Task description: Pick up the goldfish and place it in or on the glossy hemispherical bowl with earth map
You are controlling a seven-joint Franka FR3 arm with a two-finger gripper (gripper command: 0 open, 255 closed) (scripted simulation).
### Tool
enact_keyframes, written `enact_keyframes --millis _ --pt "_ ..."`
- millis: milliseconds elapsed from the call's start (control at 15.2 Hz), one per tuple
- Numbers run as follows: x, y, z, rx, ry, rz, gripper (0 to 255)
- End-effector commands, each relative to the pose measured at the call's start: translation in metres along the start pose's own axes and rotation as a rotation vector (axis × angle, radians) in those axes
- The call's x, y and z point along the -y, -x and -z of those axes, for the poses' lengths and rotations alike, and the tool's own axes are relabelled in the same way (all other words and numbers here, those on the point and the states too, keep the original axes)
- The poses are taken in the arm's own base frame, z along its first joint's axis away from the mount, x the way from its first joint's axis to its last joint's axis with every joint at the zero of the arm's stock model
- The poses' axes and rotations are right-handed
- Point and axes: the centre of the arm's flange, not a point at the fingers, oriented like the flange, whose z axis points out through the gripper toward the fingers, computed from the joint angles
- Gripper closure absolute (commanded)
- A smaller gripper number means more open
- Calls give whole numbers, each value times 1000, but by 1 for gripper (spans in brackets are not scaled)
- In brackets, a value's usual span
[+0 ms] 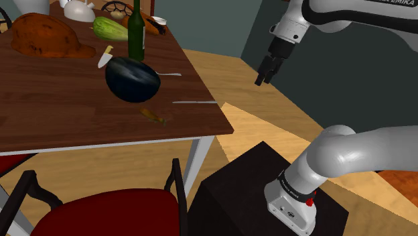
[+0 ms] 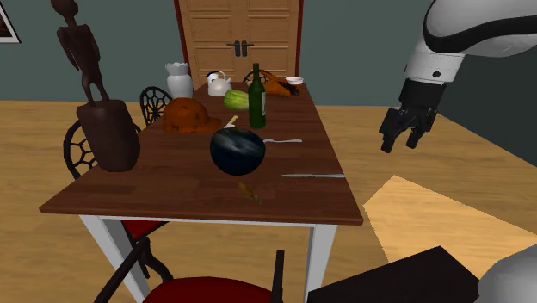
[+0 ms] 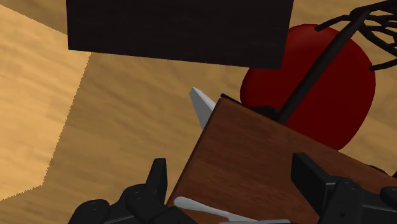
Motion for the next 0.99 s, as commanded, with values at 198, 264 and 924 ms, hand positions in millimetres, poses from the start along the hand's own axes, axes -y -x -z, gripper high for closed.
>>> enact_keyframes --millis 198,264,924 --pt "22 -24 -20 -9 -8 37 0" --pt "29 -32 -27 -12 -10 49 0" --pt "110 -106 -91 -44 -36 171 0"
